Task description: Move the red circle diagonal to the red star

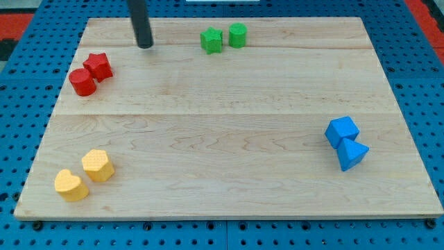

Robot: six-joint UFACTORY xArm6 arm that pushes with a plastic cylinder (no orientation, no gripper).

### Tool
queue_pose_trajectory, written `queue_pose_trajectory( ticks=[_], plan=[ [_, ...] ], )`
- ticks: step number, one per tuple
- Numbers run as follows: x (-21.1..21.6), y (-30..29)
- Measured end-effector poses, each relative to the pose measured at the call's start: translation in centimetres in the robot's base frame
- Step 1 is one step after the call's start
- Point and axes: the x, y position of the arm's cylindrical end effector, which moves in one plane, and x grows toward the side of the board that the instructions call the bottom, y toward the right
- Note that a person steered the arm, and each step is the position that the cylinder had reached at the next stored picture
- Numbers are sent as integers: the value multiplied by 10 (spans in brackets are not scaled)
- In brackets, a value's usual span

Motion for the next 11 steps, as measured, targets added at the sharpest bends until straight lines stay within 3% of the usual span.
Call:
queue_pose_trajectory(
  ticks=[1, 3, 6, 8, 9, 11],
  plan=[
    [-15, -44],
    [47, -105],
    [123, -134],
    [138, -136],
    [120, -121],
    [115, 2]
  ],
)
